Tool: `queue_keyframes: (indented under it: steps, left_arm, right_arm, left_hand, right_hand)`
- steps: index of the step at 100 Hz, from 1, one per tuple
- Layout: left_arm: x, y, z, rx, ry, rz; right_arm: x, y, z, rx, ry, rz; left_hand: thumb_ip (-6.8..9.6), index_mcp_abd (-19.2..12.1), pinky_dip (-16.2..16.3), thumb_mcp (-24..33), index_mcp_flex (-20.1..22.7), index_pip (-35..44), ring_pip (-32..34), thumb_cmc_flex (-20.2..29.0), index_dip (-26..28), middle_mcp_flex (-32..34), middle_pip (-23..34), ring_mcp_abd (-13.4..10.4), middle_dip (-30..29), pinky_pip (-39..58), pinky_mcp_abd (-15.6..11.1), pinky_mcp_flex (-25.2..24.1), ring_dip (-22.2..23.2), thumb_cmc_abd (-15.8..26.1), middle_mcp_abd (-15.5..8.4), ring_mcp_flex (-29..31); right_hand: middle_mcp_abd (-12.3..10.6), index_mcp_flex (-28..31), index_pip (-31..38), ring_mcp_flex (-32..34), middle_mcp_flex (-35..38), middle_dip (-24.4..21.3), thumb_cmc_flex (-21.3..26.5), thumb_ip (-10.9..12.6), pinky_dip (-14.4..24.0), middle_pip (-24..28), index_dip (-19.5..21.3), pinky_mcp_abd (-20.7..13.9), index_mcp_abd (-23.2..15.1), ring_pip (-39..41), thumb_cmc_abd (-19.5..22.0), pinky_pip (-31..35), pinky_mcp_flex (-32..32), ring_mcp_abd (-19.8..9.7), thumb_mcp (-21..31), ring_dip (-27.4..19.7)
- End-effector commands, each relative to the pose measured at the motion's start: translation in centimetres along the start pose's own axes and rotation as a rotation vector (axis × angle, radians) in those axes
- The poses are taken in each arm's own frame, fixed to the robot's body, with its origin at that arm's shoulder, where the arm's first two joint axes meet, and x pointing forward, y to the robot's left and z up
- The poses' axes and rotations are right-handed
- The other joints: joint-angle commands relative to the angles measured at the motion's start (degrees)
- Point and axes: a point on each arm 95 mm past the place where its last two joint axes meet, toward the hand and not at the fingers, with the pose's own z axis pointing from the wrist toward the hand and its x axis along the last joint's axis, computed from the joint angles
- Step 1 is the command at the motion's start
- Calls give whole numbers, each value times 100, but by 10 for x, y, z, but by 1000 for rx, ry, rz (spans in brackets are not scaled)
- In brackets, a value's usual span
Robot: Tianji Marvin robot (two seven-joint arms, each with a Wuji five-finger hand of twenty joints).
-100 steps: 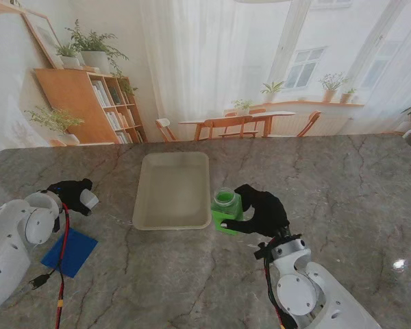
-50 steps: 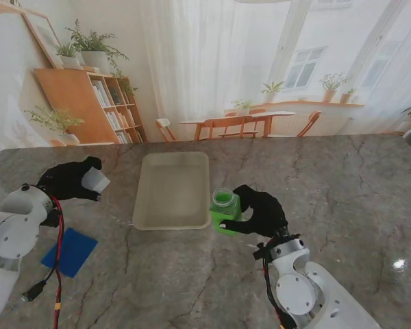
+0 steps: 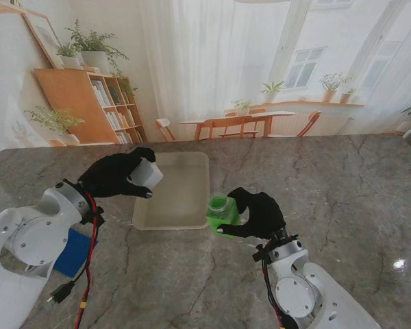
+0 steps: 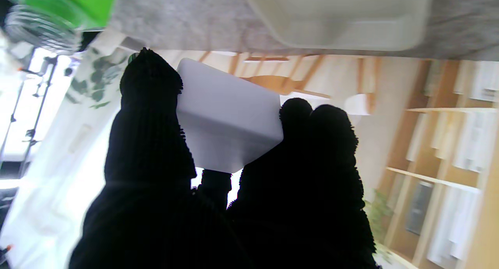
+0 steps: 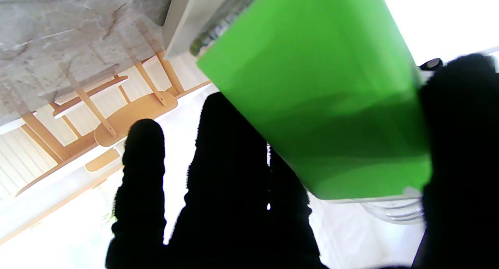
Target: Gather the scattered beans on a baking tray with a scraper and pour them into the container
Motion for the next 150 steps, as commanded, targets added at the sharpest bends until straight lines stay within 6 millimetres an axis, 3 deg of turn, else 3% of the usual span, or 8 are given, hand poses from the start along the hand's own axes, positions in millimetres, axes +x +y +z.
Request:
queue_keyframes:
  steps: [1,50,150]
  left_arm:
    - [19,3,7,11,65,-11]
    - [69,25,39,-28,299,-46]
    - [80,49,50,-131,462,-19]
  right_arm:
    - [4,-2,-2,15,24,-13]
    - [15,-4,0,70,86,-127]
    - [15,-4,4,11,40,-159]
  left_hand:
    - [-109,-184,187,1544,772,2035,758,1503,441,834,595,-641,302,161,-777,138,147,786,-1005,485]
    - [-115,-234,224,1496,808,1993,752,1501,475,860,563,-665,378,166,-745,111,195,793,-1015,483]
    - [-109,-448,308,1375,862,1928,770,1500,491,818,514,-688,445,252,-680,-155,269,827,-1118,351]
  right_hand:
    - [-414,383,1118,-68,470,343,988,210,100,815,470,99,-1755,98,575,159,-75,-185,2942,83]
    - [-379,418,1122,-91,469,371,1023,278,58,860,475,77,-1723,167,476,206,-88,-144,2970,76]
    - [-385,386,1119,-115,447,312,1051,284,-32,878,455,51,-1740,237,502,297,-96,-155,2921,34]
